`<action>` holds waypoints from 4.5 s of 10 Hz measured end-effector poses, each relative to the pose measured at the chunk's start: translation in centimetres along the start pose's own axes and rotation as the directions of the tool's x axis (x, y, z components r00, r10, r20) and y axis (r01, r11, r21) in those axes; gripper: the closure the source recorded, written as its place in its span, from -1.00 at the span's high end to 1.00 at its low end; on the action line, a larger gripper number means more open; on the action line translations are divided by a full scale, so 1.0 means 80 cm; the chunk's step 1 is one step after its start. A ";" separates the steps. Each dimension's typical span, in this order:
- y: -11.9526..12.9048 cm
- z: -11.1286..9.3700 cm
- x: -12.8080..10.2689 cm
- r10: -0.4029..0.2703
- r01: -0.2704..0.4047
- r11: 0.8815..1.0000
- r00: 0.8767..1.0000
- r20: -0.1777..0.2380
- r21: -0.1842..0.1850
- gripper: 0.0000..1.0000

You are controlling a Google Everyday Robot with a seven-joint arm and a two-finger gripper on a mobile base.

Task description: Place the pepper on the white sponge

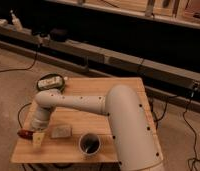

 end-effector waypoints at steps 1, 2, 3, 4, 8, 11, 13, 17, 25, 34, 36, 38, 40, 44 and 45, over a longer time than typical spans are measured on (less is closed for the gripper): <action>0.001 0.003 -0.002 -0.018 0.018 1.000 1.000 -0.010 0.007 0.60; 0.003 0.004 -0.004 -0.033 0.033 0.999 0.999 -0.019 0.009 0.60; 0.006 0.005 -0.007 -0.054 0.054 0.998 0.998 -0.028 0.011 0.60; 0.009 0.007 -0.008 -0.076 0.077 0.997 0.996 -0.035 0.011 0.60; 0.018 0.013 -0.014 -0.123 0.124 0.992 0.992 -0.031 0.016 0.60; 0.025 0.012 -0.026 -0.111 0.111 0.994 0.994 0.002 0.008 0.52; 0.031 0.014 -0.030 -0.102 0.102 0.995 0.994 0.036 -0.004 0.23; 0.038 0.013 -0.031 -0.069 0.072 0.997 0.994 0.090 -0.035 0.18; 0.037 0.017 -0.032 -0.030 0.034 0.998 0.995 0.094 -0.045 -0.27; 0.019 0.006 -0.035 -0.039 0.043 0.999 0.992 0.118 -0.032 -0.94; 0.013 -0.013 -0.031 -0.053 0.059 0.998 0.988 0.142 -0.036 -0.94; 0.002 -0.035 -0.023 -0.069 0.077 0.996 0.984 0.164 -0.044 -0.94; -0.014 -0.062 -0.016 -0.079 0.091 0.994 0.982 0.173 -0.060 -0.94; -0.048 -0.126 -0.004 -0.087 0.104 0.984 0.989 0.117 -0.148 -0.94; -0.055 -0.138 -0.008 -0.071 0.089 0.982 0.991 0.109 -0.169 -0.94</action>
